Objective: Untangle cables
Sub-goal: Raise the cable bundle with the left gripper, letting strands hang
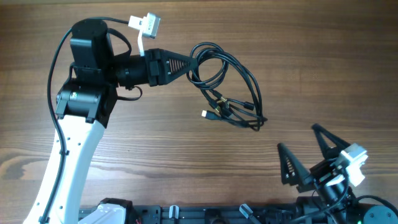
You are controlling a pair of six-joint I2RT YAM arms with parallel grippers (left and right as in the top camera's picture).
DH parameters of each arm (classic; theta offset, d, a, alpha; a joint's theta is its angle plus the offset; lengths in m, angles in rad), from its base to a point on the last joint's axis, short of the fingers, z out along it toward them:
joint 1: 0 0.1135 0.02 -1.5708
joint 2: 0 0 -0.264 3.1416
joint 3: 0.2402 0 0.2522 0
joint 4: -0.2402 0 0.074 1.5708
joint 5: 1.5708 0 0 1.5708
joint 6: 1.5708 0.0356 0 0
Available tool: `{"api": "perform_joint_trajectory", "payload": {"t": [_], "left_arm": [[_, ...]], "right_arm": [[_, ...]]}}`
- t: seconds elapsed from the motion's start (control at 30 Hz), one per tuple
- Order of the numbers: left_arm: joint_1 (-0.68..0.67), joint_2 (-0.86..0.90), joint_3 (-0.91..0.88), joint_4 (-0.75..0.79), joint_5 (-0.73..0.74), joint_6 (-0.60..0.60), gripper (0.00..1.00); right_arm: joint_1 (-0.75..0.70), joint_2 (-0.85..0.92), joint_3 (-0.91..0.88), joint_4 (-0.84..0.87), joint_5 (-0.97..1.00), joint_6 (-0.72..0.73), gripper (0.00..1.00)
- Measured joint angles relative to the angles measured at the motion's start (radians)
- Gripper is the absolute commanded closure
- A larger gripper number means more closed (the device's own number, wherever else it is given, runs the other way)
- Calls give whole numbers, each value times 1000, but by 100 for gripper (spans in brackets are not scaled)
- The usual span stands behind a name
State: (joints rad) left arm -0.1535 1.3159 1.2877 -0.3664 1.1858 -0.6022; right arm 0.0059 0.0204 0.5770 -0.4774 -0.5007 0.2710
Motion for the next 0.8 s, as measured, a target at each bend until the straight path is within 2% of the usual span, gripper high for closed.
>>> {"api": "perform_joint_trajectory", "payload": {"t": [0.27, 0.33, 0.43, 0.53, 0.8], "left_arm": [[-24, 0, 0, 0, 36, 6, 96], [-29, 0, 0, 0, 43, 7, 96], [-32, 0, 0, 0, 44, 8, 96], [-54, 0, 0, 0, 47, 18, 96], [-109, 0, 0, 0, 55, 34, 96]], "right_arm": [[0, 0, 0, -1, -151, -106, 1], [0, 0, 0, -2, -164, -121, 13], [0, 0, 0, -2, -192, -180, 21], [0, 0, 0, -2, -226, -257, 34], [0, 0, 0, -2, -264, -403, 50]]}}
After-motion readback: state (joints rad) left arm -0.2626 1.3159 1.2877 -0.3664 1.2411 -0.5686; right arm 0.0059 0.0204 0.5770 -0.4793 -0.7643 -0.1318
